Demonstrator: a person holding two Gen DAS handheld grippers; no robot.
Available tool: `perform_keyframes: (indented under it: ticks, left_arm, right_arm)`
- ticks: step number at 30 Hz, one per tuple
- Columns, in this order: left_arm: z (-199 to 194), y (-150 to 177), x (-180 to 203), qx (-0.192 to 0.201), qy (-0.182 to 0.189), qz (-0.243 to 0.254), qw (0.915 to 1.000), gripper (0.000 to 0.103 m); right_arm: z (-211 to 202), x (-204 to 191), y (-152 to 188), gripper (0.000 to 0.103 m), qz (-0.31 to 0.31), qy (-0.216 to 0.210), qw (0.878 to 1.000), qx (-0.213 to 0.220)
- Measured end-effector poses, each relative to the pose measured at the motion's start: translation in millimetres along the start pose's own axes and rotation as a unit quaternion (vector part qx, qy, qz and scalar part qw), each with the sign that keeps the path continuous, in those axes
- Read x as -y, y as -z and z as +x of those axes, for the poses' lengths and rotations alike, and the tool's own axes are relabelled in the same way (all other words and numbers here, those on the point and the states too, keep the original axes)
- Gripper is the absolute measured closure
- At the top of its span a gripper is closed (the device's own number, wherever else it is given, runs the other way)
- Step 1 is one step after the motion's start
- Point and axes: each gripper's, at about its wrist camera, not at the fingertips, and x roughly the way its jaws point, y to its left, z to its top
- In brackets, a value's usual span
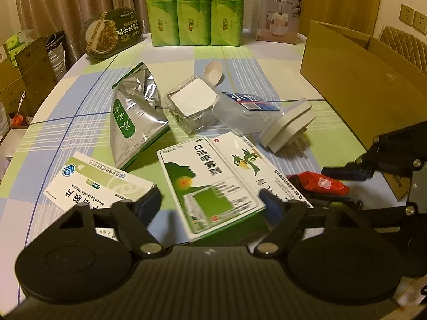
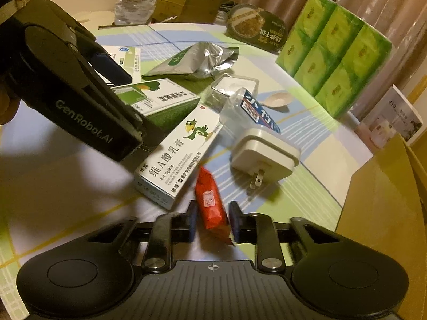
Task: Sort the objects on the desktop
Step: 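Grasp the red candy packet with the right tool while the left tool reaches toward the green-white spray box, then grasp the green-white spray box with the left tool while the right tool holds the red packet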
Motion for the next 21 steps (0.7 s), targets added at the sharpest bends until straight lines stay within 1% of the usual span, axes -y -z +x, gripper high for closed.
perform_keyframes:
  ticks: [4, 7, 8, 14, 21]
  left_arm:
    - [-5, 2, -1, 0.003, -0.008, -0.007, 0.9999, 0.044]
    - [-12, 6, -2, 0.005, -0.016, -0.010, 0.9998, 0.049]
    - [-14, 7, -1, 0.005, -0.025, -0.019, 0.9995, 0.049]
    - [-38, 21, 6, 0.006, -0.013, -0.019, 0.9997, 0.051]
    - [-62, 46, 22, -0.006, -0.002, -0.003, 1.0000, 0.051]
  right_arm:
    - [-5, -1, 1, 0.089, 0.014, 0.000, 1.000, 0.002]
    - [-13, -1, 2, 0.090, 0.030, -0.002, 1.000, 0.005]
    - [-16, -1, 3, 0.090, 0.037, -0.003, 0.999, 0.006]
    - [-41, -8, 16, 0.090, 0.082, -0.004, 0.997, -0.002]
    - [-66, -18, 34, 0.090, 0.129, -0.008, 0.992, -0.012]
